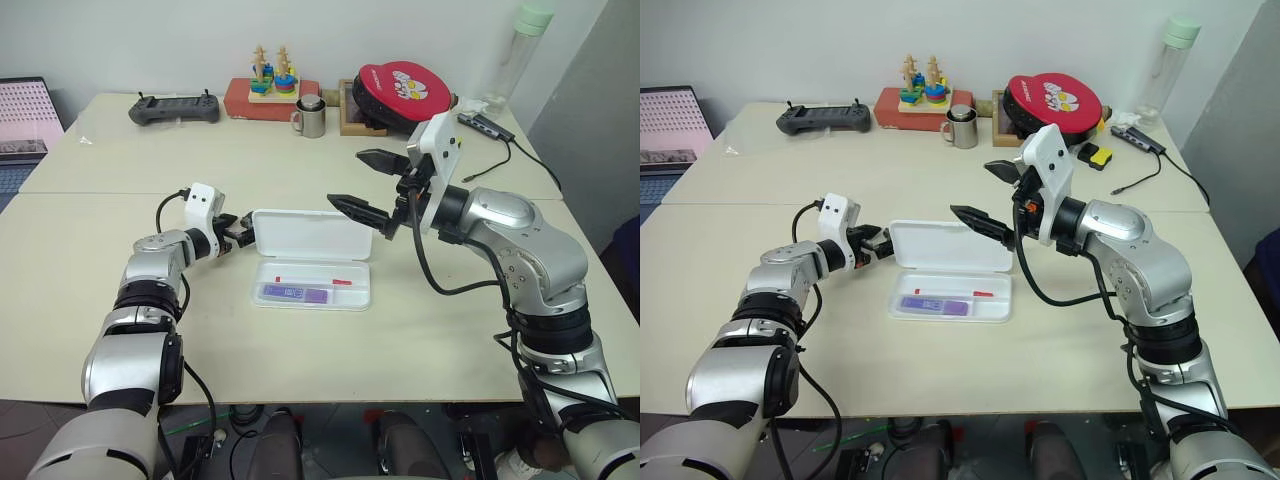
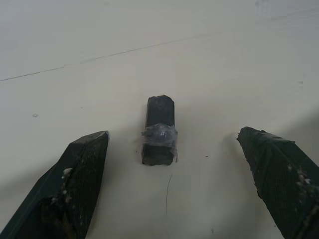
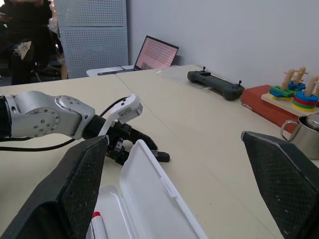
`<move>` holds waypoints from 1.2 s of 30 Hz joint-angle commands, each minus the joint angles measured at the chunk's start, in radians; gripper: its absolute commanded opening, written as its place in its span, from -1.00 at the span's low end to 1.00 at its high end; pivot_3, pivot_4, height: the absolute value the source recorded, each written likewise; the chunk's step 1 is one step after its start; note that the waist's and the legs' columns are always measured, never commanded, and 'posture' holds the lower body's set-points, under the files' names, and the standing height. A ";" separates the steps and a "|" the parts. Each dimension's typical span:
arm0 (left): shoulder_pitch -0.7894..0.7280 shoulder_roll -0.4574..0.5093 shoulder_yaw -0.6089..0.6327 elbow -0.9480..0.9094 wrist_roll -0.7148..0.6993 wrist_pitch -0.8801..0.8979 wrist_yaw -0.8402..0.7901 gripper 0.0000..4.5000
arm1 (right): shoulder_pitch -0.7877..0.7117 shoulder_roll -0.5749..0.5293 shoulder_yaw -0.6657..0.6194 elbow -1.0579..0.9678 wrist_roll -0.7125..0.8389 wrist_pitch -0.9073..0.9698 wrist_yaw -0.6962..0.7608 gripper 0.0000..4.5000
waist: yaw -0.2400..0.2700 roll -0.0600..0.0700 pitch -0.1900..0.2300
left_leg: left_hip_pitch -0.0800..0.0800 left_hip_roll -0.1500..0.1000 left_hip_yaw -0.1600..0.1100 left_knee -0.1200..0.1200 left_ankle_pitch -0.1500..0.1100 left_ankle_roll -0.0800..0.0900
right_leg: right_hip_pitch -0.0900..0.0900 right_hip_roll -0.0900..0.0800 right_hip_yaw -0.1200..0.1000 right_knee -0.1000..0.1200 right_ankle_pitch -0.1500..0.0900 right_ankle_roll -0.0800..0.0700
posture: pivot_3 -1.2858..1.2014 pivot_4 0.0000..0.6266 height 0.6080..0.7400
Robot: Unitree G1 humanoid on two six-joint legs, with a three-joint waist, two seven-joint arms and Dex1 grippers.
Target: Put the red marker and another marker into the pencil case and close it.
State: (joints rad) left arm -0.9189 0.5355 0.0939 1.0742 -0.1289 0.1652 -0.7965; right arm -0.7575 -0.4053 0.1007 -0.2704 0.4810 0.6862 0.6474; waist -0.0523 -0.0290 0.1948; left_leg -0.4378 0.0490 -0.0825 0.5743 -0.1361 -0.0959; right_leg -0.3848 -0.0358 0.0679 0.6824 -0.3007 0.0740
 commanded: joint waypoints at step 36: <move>-0.030 -0.068 0.209 -0.623 -0.485 0.354 -0.151 -0.81 | 0.019 -0.078 -0.145 -0.080 0.074 0.002 0.018 1.00 | 0.003 -0.001 0.001 | -0.003 0.000 -0.001 0.000 0.000 0.000 | -0.001 -0.001 -0.001 -0.001 0.000 0.000 | 0.03 -0.52 1.00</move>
State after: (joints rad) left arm -0.9701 0.4753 0.3305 0.6698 -0.4938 0.3935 -0.8490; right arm -0.7500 -0.4517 0.0180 -0.2981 0.5312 0.6943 0.6534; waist -0.0489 -0.0301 0.1954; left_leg -0.4406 0.0484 -0.0832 0.5745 -0.1360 -0.0963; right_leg -0.3853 -0.0370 0.0669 0.6816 -0.3005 0.0739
